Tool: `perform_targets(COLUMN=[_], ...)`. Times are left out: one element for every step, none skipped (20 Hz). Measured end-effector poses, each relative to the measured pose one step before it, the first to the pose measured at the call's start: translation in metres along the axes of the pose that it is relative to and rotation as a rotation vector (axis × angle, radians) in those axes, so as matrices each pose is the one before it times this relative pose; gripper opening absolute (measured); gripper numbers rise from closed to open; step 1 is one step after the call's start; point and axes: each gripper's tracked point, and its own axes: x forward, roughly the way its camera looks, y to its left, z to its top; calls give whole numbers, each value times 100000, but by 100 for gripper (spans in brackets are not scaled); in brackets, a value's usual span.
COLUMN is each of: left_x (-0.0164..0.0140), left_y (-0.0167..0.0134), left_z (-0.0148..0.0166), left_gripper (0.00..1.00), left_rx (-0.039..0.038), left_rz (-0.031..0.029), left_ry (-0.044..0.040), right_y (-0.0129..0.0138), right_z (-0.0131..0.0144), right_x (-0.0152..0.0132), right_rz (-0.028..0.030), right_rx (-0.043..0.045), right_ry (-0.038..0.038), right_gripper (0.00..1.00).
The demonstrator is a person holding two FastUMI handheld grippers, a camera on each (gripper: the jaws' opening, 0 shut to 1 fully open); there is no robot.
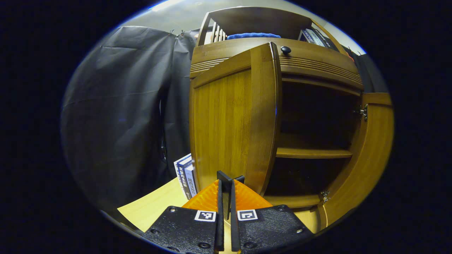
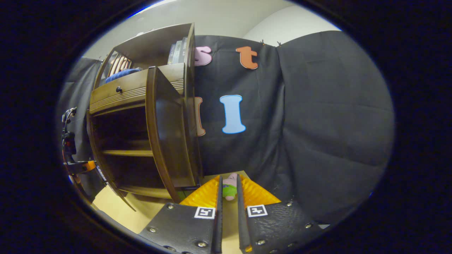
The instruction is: Open the right door of the double-door shoe cabinet with the right hand, and open the left door with the left hand.
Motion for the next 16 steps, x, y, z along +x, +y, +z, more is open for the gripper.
perform_targets(left_x=[-167, -182, -135, -179, -51, -342, -102, -103, -119, -210, -31, -74, -71, -57, -77, -44], left_y=[350, 328, 254, 344, 262, 314, 302, 373, 351, 361, 164, -66, 158, 226, 116, 324], left_z=[34, -44, 17, -76, -23, 64, 52, -65, 26, 22, -32, 60, -6, -11, -39, 44], left_gripper=[7, 5, 3, 3, 3, 1, 1, 1, 0, 0, 0, 0, 0, 1, 0, 1], left_rx=[-253, -28, 69, 169, -115, -144, -22, -62, -224, -184, -369, -182, -24, 158, 97, 17], left_rz=[1634, 1327, 993, 571, 619, 473, 446, 552, 137, -141, -765, -1453, -865, -595, -400, 14], left_ry=[-121, 54, 5, 15, -160, -126, 9, -129, -141, -113, -107, -174, 171, -5, 112, 10], right_y=[-96, -71, -6, 1, 84, 17, -59, -37, 90, 22, 93, 136, 158, 97, 58, 29], right_z=[0, 5, 63, 134, 201, 111, 67, 105, 20, 10, 3, 29, -57, -19, -12, 45], right_x=[143, 197, 141, 205, 259, 108, 72, 169, 117, 76, 43, 100, -2, -4, -134, -53], right_rz=[497, 558, 716, 856, 903, 871, 614, 619, 562, 502, 540, 440, 416, 448, 314, 135], right_rx=[-185, -240, -209, -248, -403, -597, -603, -309, 58, 250, 264, 43, -140, -349, -395, -274], right_ry=[267, 205, 277, 160, 49, 48, -174, -89, 105, 176, 99, 195, 355, 325, 70, 107], right_gripper=[19, 19, 19, 19, 19, 19, 18, 18, 18, 18, 18, 18, 18, 18, 18, 18])
